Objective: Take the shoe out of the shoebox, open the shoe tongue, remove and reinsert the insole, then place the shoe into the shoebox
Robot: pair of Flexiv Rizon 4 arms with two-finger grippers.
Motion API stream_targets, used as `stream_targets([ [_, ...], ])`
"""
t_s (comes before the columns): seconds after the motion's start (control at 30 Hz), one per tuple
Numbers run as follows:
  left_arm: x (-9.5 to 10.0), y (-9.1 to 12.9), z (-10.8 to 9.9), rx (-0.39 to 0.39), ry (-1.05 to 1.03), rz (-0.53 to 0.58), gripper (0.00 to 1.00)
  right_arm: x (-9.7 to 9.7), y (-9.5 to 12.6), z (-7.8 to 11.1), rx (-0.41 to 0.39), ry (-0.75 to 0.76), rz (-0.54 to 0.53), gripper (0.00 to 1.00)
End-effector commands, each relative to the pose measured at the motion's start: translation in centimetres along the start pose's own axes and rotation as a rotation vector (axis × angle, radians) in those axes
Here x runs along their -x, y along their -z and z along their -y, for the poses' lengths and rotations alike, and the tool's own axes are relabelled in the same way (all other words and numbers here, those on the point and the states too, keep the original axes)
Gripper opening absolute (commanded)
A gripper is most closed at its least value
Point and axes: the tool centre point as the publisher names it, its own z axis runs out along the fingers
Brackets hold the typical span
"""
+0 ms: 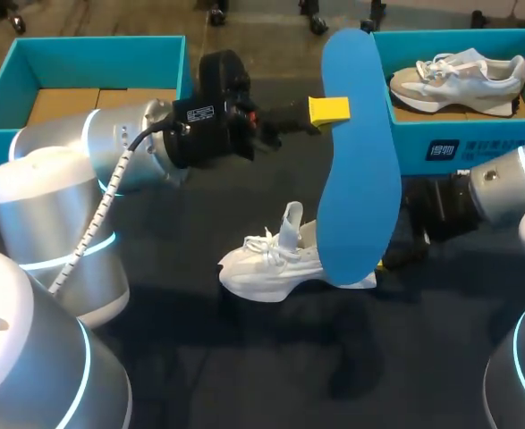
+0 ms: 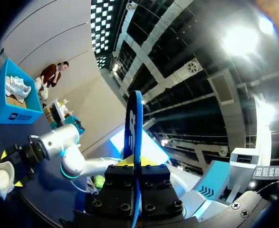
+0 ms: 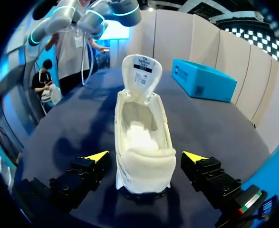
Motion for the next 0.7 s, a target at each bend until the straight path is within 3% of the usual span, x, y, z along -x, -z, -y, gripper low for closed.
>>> stream_targets([
  [0.03,-0.1,-0.1,-0.1,-0.004,0.000,0.002,0.00,-0.7,1.5,-1.6,-0.163,0.002,0.000,1.00],
  [0.7,-0.1,-0.1,-0.1,-0.004,0.000,0.002,0.00,-1.3,3.2,-5.1,-0.455,0.089,-0.039,1.00],
])
